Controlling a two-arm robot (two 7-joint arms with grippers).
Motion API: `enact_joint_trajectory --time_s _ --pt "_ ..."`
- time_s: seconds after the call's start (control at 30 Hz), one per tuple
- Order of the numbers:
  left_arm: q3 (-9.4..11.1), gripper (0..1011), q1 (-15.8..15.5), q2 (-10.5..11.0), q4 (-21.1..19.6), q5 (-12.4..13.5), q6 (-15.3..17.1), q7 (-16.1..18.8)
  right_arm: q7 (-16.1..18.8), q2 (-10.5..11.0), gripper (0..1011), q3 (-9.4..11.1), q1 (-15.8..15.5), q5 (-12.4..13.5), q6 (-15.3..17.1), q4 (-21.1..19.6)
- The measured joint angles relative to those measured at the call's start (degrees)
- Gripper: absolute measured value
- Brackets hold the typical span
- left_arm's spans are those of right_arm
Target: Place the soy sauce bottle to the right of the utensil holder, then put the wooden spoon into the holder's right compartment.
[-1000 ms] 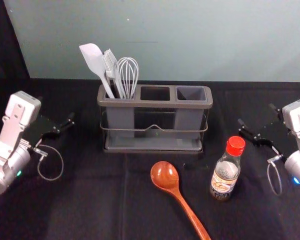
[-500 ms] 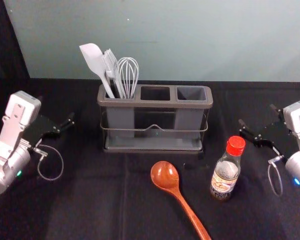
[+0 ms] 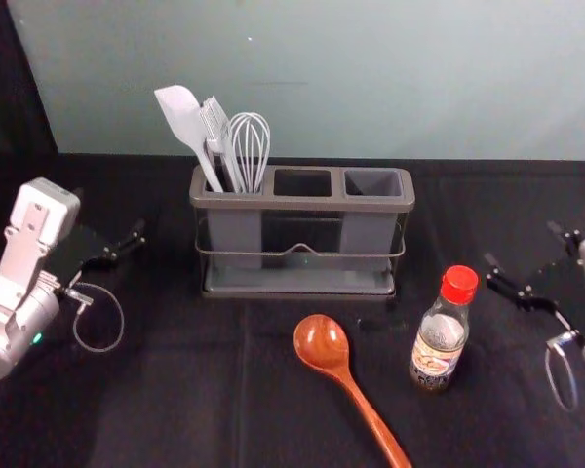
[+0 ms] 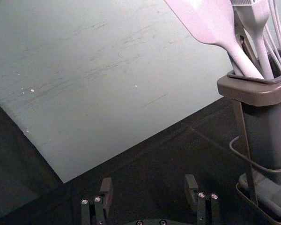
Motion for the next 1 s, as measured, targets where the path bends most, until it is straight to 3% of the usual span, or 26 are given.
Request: enact_joint_trajectory --time_s 0.17,0.37,0.63,1.0 --pt "0.0 1005 0.0 0.0 0.0 0.0 0.0 0.0 0.22 1.59 1002 2.18 -3.72 1.12 -1.5 -2.9" --pt "0.0 1005 0.0 0.0 0.0 0.0 0.0 0.0 2.38 3.78 1002 5.28 -9.01 4.23 -3.79 -6.9" --pt "0.0 1005 0.0 0.0 0.0 0.0 0.0 0.0 6.17 5.55 1002 9.46 -16.04 10.05 -6.94 -11.64" --pt "0.0 1005 0.0 0.0 0.0 0.0 0.0 0.0 14.0 8.51 1002 13.23 -23.89 18.35 -8.07 -17.71"
